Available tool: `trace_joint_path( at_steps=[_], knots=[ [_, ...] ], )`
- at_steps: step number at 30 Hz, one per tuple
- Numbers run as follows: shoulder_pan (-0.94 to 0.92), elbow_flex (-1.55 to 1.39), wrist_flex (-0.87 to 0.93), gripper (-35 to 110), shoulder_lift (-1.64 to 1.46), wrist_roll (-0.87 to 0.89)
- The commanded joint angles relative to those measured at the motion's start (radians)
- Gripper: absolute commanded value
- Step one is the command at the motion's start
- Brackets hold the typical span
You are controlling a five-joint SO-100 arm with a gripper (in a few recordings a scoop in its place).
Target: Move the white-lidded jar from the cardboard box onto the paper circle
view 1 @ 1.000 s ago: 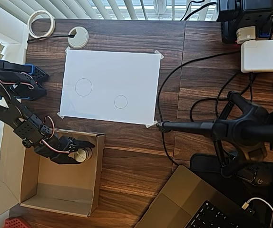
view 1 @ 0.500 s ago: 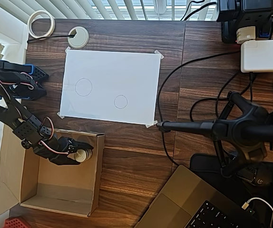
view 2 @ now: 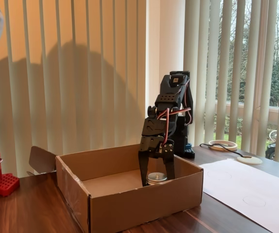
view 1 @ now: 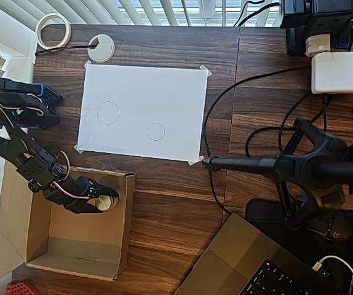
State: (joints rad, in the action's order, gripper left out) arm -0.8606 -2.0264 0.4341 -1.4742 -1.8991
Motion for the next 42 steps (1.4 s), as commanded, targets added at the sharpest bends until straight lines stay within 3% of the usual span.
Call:
trace_joint_path(
  at_steps=[1,15,21,29,38,42],
  knots=[
    [0.012,0.06,0.003,6,-0.173,0.006],
    [0.11,0.166,0.003,4,-0.569,-0.009],
    [0.322,0.146,0.003,1,-0.666,0.167],
    [0.609,0.032,0.031,0,-0.652,0.285],
    [0.692,-0.089,0.014,0,-0.492,0.249],
    [0.681,-0.183,-0.072,0,-0.428,0.227]
  ],
)
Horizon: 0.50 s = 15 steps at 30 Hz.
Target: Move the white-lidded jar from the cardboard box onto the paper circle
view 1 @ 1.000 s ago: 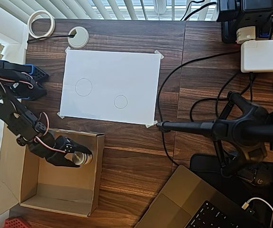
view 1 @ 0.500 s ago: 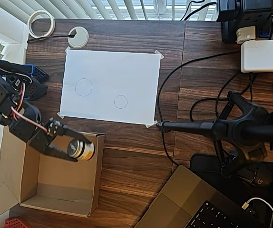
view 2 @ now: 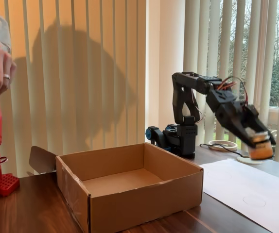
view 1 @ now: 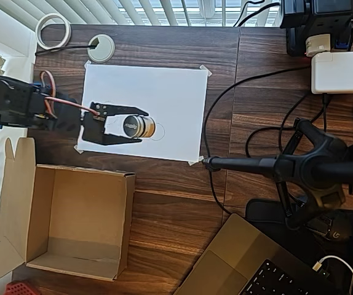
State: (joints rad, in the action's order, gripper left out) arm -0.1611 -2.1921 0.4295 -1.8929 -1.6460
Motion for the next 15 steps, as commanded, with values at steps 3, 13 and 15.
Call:
trace_joint_path(
  at_steps=[3,13,15],
  knots=[
    [-0.023,-0.034,-0.104,0,0.043,-0.026],
    [-0.029,0.052,-0.249,0,0.264,-0.058],
    [-0.034,0.057,-0.252,0,0.285,-0.075]
  ],
)
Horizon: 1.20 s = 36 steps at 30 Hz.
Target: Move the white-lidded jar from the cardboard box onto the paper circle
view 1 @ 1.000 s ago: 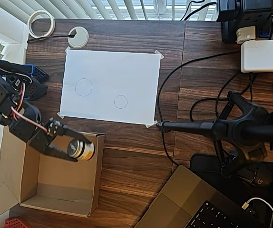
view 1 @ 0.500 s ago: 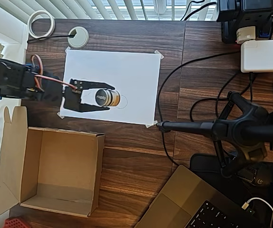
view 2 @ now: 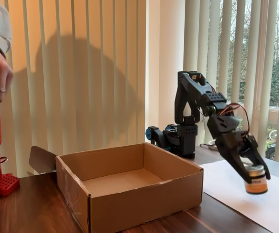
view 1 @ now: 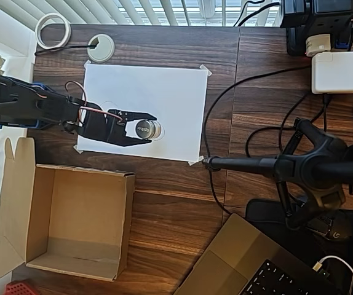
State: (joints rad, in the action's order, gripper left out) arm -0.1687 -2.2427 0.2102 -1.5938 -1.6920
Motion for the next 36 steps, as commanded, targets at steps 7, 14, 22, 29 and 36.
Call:
trace_joint_path(
  at_steps=[7,14,22,29,36],
  knots=[
    [-0.032,0.107,-0.031,0,0.005,-0.041],
    [-0.026,0.114,-0.029,0,0.012,-0.031],
    [-0.02,0.13,-0.028,0,0.023,-0.029],
    [-0.021,0.1,-0.028,0,0.008,-0.044],
    [-0.018,0.089,-0.028,0,0.006,-0.051]
  ],
)
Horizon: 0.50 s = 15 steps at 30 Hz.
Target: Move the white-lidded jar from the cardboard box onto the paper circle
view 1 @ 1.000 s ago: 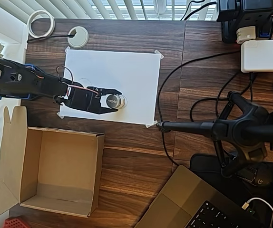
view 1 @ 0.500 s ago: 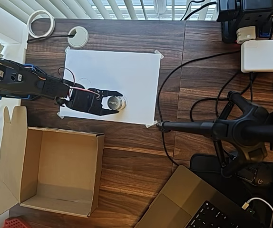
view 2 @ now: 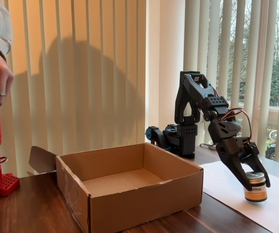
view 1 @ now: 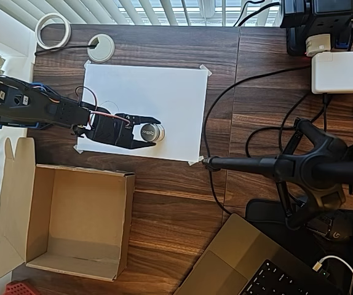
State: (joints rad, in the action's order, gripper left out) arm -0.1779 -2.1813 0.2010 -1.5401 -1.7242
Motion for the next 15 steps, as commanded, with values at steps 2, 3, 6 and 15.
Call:
trace_joint_path(
  at_steps=[2,3,6,15],
  knots=[
    [-0.008,0.026,-0.018,0,-0.046,-0.021],
    [-0.006,0.026,-0.015,0,-0.044,-0.021],
    [-0.003,0.021,-0.009,0,-0.044,-0.021],
    [0.003,0.006,-0.008,0,-0.049,-0.028]
  ],
)
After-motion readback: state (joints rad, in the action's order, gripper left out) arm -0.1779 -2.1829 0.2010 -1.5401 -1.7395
